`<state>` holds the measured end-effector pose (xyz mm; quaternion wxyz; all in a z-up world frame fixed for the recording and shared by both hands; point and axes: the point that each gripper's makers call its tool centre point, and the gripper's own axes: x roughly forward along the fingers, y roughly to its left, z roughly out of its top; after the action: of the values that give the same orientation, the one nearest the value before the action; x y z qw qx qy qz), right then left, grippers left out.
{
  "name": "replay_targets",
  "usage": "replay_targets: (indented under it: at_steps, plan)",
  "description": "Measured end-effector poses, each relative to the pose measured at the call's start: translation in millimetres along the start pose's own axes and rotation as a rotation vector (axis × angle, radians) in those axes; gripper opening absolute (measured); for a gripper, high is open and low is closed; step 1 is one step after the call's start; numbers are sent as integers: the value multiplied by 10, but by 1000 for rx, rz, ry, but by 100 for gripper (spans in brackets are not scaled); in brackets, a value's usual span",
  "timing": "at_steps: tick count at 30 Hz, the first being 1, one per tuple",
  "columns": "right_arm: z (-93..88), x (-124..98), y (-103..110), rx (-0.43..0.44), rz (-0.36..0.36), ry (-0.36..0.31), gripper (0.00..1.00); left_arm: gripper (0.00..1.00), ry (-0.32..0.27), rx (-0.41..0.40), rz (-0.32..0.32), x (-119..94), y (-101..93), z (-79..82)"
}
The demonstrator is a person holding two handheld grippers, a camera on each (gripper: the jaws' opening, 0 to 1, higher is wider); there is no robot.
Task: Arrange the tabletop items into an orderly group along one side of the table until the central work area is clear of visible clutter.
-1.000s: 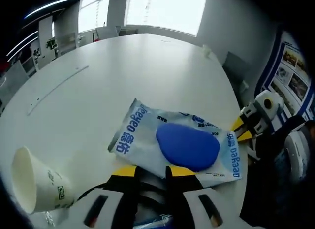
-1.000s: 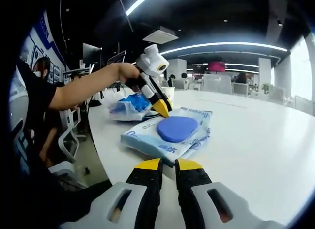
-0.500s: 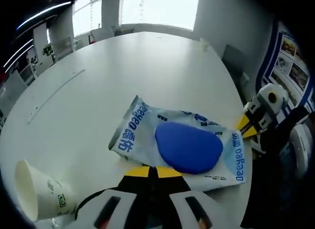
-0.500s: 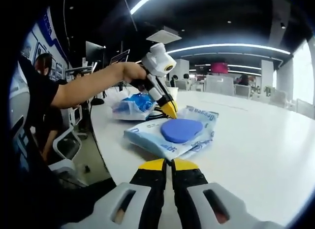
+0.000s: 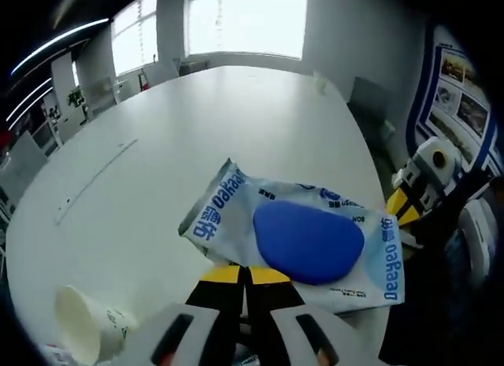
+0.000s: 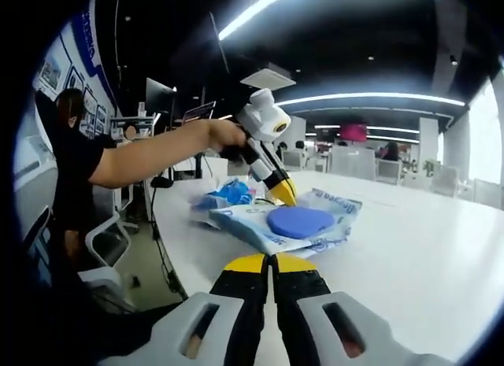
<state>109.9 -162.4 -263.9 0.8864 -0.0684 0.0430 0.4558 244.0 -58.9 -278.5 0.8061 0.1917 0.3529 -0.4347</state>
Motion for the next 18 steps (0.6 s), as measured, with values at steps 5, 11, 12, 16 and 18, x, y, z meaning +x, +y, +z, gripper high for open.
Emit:
replay_targets:
  at_steps: [5, 11, 12, 16, 18]
  plan:
    - [166, 39, 27, -30, 8, -33, 0, 0, -16, 43, 14, -91, 74, 230]
    - [272, 151, 99, -65, 26, -44, 0, 0, -6, 98, 13, -70, 118, 387]
    - [275, 172, 103, -72, 26, -43, 0, 0, -1, 116, 11, -55, 126, 393]
    - [268, 272, 100, -92, 13, -33, 0, 0, 35, 168, -16, 64, 191, 408]
    - [270, 327, 104, -94, 5, -35, 0, 0, 44, 173, -32, 140, 231, 437]
